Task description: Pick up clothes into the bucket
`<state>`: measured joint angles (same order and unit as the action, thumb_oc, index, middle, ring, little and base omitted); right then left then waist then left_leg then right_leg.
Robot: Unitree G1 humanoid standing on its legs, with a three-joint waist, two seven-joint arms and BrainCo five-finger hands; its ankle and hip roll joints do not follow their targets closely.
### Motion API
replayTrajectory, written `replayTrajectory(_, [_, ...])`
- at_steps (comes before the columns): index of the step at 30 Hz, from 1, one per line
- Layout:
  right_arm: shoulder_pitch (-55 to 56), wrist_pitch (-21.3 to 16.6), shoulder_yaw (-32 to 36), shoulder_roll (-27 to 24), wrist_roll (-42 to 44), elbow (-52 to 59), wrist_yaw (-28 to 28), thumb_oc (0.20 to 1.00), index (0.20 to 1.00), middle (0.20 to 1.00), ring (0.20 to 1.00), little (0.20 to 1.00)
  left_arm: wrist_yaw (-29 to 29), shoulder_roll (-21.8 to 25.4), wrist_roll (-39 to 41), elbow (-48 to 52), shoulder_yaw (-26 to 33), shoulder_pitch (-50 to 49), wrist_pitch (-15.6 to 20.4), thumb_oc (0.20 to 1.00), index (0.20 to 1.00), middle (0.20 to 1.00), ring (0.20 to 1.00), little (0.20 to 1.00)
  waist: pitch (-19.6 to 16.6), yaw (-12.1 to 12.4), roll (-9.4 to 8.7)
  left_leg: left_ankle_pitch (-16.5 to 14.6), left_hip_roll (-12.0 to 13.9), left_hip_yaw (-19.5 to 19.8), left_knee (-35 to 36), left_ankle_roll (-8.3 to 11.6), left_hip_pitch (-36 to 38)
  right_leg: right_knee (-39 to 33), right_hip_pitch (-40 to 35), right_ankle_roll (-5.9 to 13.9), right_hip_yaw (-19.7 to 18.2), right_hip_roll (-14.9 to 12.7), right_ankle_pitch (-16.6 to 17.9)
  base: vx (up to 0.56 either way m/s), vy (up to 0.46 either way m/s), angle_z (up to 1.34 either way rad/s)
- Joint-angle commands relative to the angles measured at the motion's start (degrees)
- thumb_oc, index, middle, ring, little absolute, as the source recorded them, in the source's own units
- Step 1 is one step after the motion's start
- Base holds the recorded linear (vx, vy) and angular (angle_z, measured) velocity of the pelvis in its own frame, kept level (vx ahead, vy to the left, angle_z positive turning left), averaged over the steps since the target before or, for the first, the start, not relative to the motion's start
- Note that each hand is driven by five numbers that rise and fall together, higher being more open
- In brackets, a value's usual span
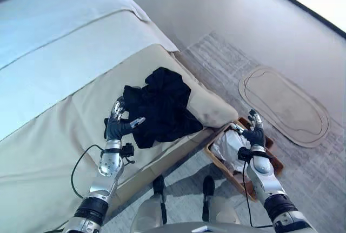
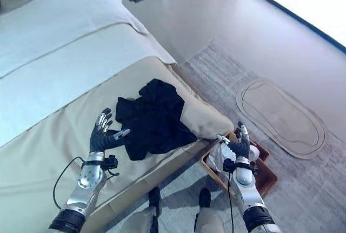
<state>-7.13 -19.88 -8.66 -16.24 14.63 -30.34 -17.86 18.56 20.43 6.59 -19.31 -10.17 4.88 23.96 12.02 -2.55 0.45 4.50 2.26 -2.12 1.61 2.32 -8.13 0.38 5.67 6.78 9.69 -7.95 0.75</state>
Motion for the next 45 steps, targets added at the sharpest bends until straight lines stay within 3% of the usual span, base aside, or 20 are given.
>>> replayTrajectory(1, [-0.5, -2.6, -0.2, 0.5, 0.3, 3.7, 1.2, 1.0, 1.0, 1.0, 1.0, 1.0, 2.6, 2.0, -6.1, -0.2, -0.4, 3.2, 1.5, 1.0, 1.0, 1.0, 1.0, 1.0, -0.2, 0.9, -2.61, -4.1, -1.0, 2.1, -3.4, 0.16, 0.0, 0.8, 1.5, 2.05, 1.4, -2.1, 4.3, -0.01, 0.044, 0.0])
replayTrajectory(11, [-6.2, -3.9, -3.7, -1.6, 0.2, 6.7, 0.2, 1.0, 1.0, 1.0, 1.0, 1.0, 12.7, 7.3, -24.6, -4.5, -5.3, 15.7, -1.4, 1.0, 1.0, 1.0, 1.0, 1.0, 7.3, -1.0, -3.19, -7.8, -2.0, 0.9, -16.5, -1.02, -11.7, 10.1, 12.5, 1.34, -1.8, -3.6, 2.9, -0.11, 0.064, -0.02])
replayTrajectory(18, [-7.7, -4.7, -3.2, -3.4, 0.3, 8.7, -0.9, 1.0, 1.0, 1.0, 1.0, 1.0, 18.9, 10.2, -29.3, -8.1, -6.6, 25.7, -4.6, 1.0, 1.0, 1.0, 1.0, 1.0, 9.9, -2.9, -4.04, -9.4, -1.9, -0.6, -24.0, -1.55, -21.9, 14.9, 22.5, 1.31, -4.2, -3.4, 2.8, -0.11, 0.085, -0.15])
replayTrajectory(19, [-7.2, -5.1, -2.3, -4.3, 0.7, 9.9, -1.0, 1.0, 1.0, 1.0, 1.0, 1.0, 20.4, 11.8, -30.6, -7.7, -6.0, 27.3, -5.6, 1.0, 1.0, 1.0, 1.0, 1.0, 10.9, -3.5, -3.94, -11.0, -1.6, -1.0, -27.3, -1.77, -25.1, 17.1, 25.9, 1.33, -5.1, -3.0, 2.3, -0.06, 0.065, -0.1])
replayTrajectory(25, [-6.1, -5.6, 0.3, -5.9, 0.3, 12.7, -1.4, 1.0, 1.0, 1.0, 1.0, 1.0, 23.1, 14.4, -33.6, -8.3, -4.2, 30.3, -8.5, 1.0, 1.0, 1.0, 1.0, 1.0, 11.8, -5.1, -3.46, -13.0, -1.1, -2.0, -33.0, -2.35, -33.1, 20.5, 34.1, 1.52, -6.8, -2.5, 2.3, -0.08, 0.08, -0.23])
replayTrajectory(29, [-4.5, -6.7, 3.4, -7.0, 0.0, 15.3, -1.7, 1.0, 1.0, 1.0, 1.0, 1.0, 26.3, 18.6, -39.7, -12.2, -3.6, 35.1, -15.2, 1.0, 1.0, 1.0, 1.0, 1.0, 12.5, -6.5, -3.07, -13.9, -0.4, -2.2, -36.4, -2.48, -40.0, 23.0, 40.9, 1.83, -7.4, -2.2, 2.3, -0.06, 0.041, -0.11])
replayTrajectory(34, [-4.4, -7.0, 5.0, -7.5, 0.0, 15.7, -2.0, 1.0, 1.0, 1.0, 1.0, 1.0, 25.5, 21.2, -41.3, -16.0, -4.6, 39.7, -18.0, 1.0, 1.0, 1.0, 1.0, 1.0, 12.3, -7.4, -2.82, -14.8, -0.2, -2.1, -39.8, -2.82, -45.0, 25.8, 45.9, 1.95, -7.7, -2.1, 2.0, 0.0, 0.013, -0.06])
replayTrajectory(35, [-4.4, -7.1, 5.1, -7.7, 0.0, 16.2, -1.8, 1.0, 1.0, 1.0, 1.0, 1.0, 25.5, 22.8, -41.9, -18.0, -5.5, 42.1, -19.2, 1.0, 1.0, 1.0, 1.0, 1.0, 12.2, -7.7, -2.45, -16.8, 0.1, -1.4, -40.9, -2.57, -46.0, 27.5, 47.4, 2.37, -8.2, -1.8, 0.3, 0.0, 0.0, 0.0])
replayTrajectory(36, [-4.3, -7.3, 5.4, -7.9, 0.1, 16.4, -1.7, 1.0, 1.0, 1.0, 1.0, 1.0, 25.4, 23.4, -42.1, -19.0, -6.1, 43.6, -19.5, 1.0, 1.0, 1.0, 1.0, 1.0, 12.5, -8.1, -2.63, -15.2, 0.0, -2.0, -41.4, -2.83, -47.7, 27.3, 48.6, 1.93, -8.0, -2.3, 1.8, 0.07, 0.014, 0.01])
replayTrajectory(37, [-4.3, -7.3, 5.4, -7.9, 0.1, 16.4, -1.6, 1.0, 1.0, 1.0, 1.0, 1.0, 25.4, 23.4, -42.0, -19.2, -6.4, 43.9, -19.5, 1.0, 1.0, 1.0, 1.0, 1.0, 12.0, -7.8, -2.39, -16.9, 0.1, -1.5, -41.6, -2.51, -47.3, 28.0, 48.6, 2.36, -8.2, -1.9, 0.2, -0.1, -0.012, 0.04])
replayTrajectory(38, [-3.8, -7.6, 5.7, -8.2, 0.3, 16.8, -1.2, 1.0, 1.0, 1.0, 1.0, 1.0, 25.3, 25.0, -42.8, -20.1, -7.2, 46.5, -20.6, 1.0, 1.0, 1.0, 1.0, 1.0, 12.3, -8.6, -2.43, -15.1, -0.1, -1.9, -41.5, -2.73, -49.5, 27.6, 50.5, 2.09, -8.1, -2.4, 2.0, 0.07, 0.0, -0.01])
replayTrajectory(40, [-3.7, -7.7, 5.7, -8.2, 0.4, 16.7, -1.1, 1.0, 1.0, 1.0, 1.0, 1.0, 25.2, 25.4, -43.1, -20.7, -7.9, 47.6, -20.9, 1.0, 1.0, 1.0, 1.0, 1.0, 11.7, -8.4, -2.15, -16.7, -0.2, -1.2, -41.4, -2.4, -49.6, 28.1, 51.0, 2.53, -8.4, -2.2, 0.6, 0.0, 0.0, 0.0])
replayTrajectory(41, [-3.5, -8.0, 5.4, -8.2, 0.5, 16.8, -0.8, 1.0, 1.0, 1.0, 1.0, 1.0, 25.4, 26.2, -44.0, -23.7, -9.5, 50.4, -22.4, 1.0, 1.0, 1.0, 1.0, 1.0, 11.9, -9.0, -2.25, -14.6, -0.4, -1.6, -40.9, -2.68, -51.5, 27.2, 52.6, 2.1, -8.1, -2.6, 2.5, -0.09, 0.007, 0.06])
replayTrajectory(43, [-3.3, -8.3, 4.8, -8.2, 0.5, 17.0, -0.4, 1.0, 1.0, 1.0, 1.0, 1.0, 25.7, 26.9, -45.4, -27.1, -12.0, 53.7, -24.7, 1.0, 1.0, 1.0, 1.0, 1.0, 11.6, -9.4, -2.26, -14.3, -0.4, -1.6, -40.7, -2.71, -52.6, 27.3, 53.9, 2.23, -8.3, -2.7, 2.8, -0.01, 0.005, 0.03])
replayTrajectory(45, [-3.1, -8.4, 4.4, -8.3, 0.9, 17.0, -0.1, 1.0, 1.0, 1.0, 1.0, 1.0, 25.2, 27.0, -45.3, -30.2, -14.1, 56.5, -25.9, 1.0, 1.0, 1.0, 1.0, 1.0, 11.3, -9.4, -2.09, -16.1, -0.1, -1.0, -41.3, -2.38, -53.0, 28.2, 54.6, 2.77, -8.6, -2.4, 1.3, 0.04, -0.001, -0.01])
